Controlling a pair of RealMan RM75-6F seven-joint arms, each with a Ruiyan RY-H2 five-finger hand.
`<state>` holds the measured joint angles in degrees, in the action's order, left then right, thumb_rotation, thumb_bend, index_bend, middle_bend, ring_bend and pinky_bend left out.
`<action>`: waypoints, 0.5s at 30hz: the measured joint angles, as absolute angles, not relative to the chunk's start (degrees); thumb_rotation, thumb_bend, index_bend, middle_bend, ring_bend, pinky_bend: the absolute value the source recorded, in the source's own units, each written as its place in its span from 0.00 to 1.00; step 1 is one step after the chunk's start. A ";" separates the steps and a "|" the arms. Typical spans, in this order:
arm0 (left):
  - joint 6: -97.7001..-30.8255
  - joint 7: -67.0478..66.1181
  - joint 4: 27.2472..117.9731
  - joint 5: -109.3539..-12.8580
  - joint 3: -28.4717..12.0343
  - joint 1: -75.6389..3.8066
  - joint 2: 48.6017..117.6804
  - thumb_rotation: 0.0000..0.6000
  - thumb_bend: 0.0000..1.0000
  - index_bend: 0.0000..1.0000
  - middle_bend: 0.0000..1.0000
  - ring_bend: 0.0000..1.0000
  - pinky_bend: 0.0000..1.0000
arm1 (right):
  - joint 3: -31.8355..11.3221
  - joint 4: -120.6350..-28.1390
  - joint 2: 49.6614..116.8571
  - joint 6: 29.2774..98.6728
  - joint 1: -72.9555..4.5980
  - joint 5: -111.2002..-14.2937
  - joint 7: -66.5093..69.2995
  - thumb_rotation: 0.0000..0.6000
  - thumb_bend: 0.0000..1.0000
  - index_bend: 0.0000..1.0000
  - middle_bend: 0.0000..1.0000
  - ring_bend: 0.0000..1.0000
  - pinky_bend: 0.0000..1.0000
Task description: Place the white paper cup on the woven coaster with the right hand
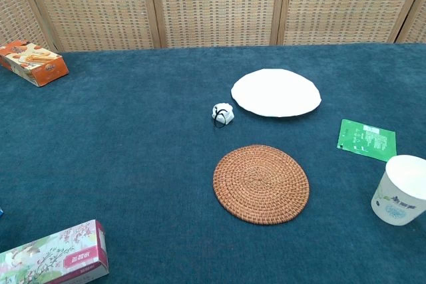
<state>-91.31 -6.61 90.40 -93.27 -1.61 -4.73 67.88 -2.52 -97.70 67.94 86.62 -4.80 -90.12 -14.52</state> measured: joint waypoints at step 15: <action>-91.23 -7.08 90.63 -93.39 -1.48 -4.73 68.00 0.00 0.08 0.00 0.00 0.00 0.00 | -2.15 -98.00 67.33 86.32 -4.80 -90.70 -13.45 1.00 0.03 0.00 0.00 0.00 0.00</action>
<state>-91.23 -7.08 90.63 -93.39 -1.48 -4.73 68.00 -2.15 -98.00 67.33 86.32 -4.80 -90.70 -13.45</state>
